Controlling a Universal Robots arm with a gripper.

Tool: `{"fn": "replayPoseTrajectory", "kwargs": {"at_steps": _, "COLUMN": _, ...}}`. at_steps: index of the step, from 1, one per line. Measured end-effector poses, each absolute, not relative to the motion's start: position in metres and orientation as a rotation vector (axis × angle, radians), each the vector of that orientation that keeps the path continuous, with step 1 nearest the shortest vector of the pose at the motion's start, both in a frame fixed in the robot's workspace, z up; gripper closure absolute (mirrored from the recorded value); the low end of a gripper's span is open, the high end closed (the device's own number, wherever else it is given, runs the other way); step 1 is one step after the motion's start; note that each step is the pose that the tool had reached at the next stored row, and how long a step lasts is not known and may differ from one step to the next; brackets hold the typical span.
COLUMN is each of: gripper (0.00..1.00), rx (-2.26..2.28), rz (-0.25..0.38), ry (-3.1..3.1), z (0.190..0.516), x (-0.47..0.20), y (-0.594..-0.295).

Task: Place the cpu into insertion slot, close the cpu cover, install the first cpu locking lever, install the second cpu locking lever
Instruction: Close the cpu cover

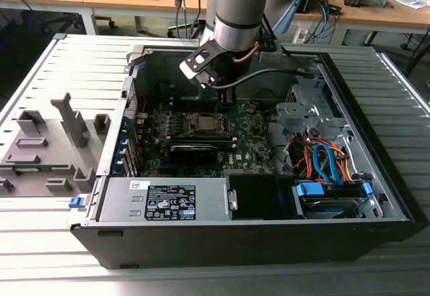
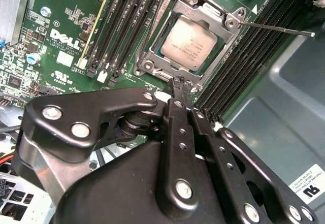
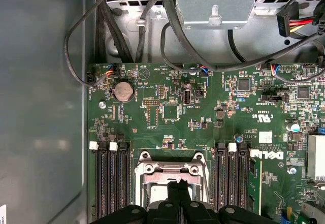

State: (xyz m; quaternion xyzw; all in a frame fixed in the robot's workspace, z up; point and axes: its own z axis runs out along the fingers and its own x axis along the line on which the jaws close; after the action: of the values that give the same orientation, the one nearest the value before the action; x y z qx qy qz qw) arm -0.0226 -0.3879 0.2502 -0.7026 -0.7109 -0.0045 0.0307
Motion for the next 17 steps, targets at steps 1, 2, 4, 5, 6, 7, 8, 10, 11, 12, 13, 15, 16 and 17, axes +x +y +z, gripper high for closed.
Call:
{"fn": "replayPoseTrajectory", "kwargs": {"at_steps": 1, "gripper": 0.89, "rx": -2.165, "rz": -0.014, "ry": -2.191, "z": 0.2499, "x": -0.0229, "y": -0.3879}}
{"fn": "replayPoseTrajectory", "kwargs": {"at_steps": 2, "gripper": 0.89, "rx": -2.165, "rz": -0.014, "ry": -2.191, "z": 0.2493, "x": -0.0232, "y": -0.3879}}
{"fn": "replayPoseTrajectory", "kwargs": {"at_steps": 4, "gripper": 0.89, "rx": -2.165, "rz": -0.014, "ry": -2.191, "z": 0.249, "x": -0.0235, "y": -0.3879}}
{"fn": "replayPoseTrajectory", "kwargs": {"at_steps": 5, "gripper": 0.89, "rx": -2.166, "rz": -0.014, "ry": -2.191, "z": 0.2489, "x": -0.0237, "y": -0.3879}}
{"fn": "replayPoseTrajectory", "kwargs": {"at_steps": 6, "gripper": 0.89, "rx": -2.166, "rz": -0.014, "ry": -2.191, "z": 0.2488, "x": -0.0239, "y": -0.3879}}
{"fn": "replayPoseTrajectory", "kwargs": {"at_steps": 7, "gripper": 0.89, "rx": -2.166, "rz": -0.014, "ry": -2.19, "z": 0.2486, "x": -0.0242, "y": -0.3879}}
{"fn": "replayPoseTrajectory", "kwargs": {"at_steps": 8, "gripper": 0.89, "rx": -2.166, "rz": -0.014, "ry": -2.191, "z": 0.2485, "x": -0.0244, "y": -0.3879}}
{"fn": "replayPoseTrajectory", "kwargs": {"at_steps": 10, "gripper": 0.89, "rx": -2.166, "rz": -0.014, "ry": -2.19, "z": 0.2483, "x": -0.0249, "y": -0.3879}}
{"fn": "replayPoseTrajectory", "kwargs": {"at_steps": 11, "gripper": 0.89, "rx": -2.165, "rz": -0.014, "ry": -2.191, "z": 0.2482, "x": -0.0251, "y": -0.3879}}
{"fn": "replayPoseTrajectory", "kwargs": {"at_steps": 12, "gripper": 0.89, "rx": -2.165, "rz": -0.014, "ry": -2.191, "z": 0.2481, "x": -0.0253, "y": -0.3879}}
{"fn": "replayPoseTrajectory", "kwargs": {"at_steps": 13, "gripper": 0.89, "rx": -2.165, "rz": -0.014, "ry": -2.191, "z": 0.248, "x": -0.0257, "y": -0.3879}}
{"fn": "replayPoseTrajectory", "kwargs": {"at_steps": 15, "gripper": 0.89, "rx": -2.166, "rz": -0.014, "ry": -2.19, "z": 0.2477, "x": -0.0266, "y": -0.3879}}
{"fn": "replayPoseTrajectory", "kwargs": {"at_steps": 16, "gripper": 0.89, "rx": -2.165, "rz": -0.014, "ry": -2.19, "z": 0.2476, "x": -0.027, "y": -0.3879}}
{"fn": "replayPoseTrajectory", "kwargs": {"at_steps": 17, "gripper": 0.89, "rx": -2.165, "rz": -0.014, "ry": -2.191, "z": 0.2475, "x": -0.0272, "y": -0.3879}}
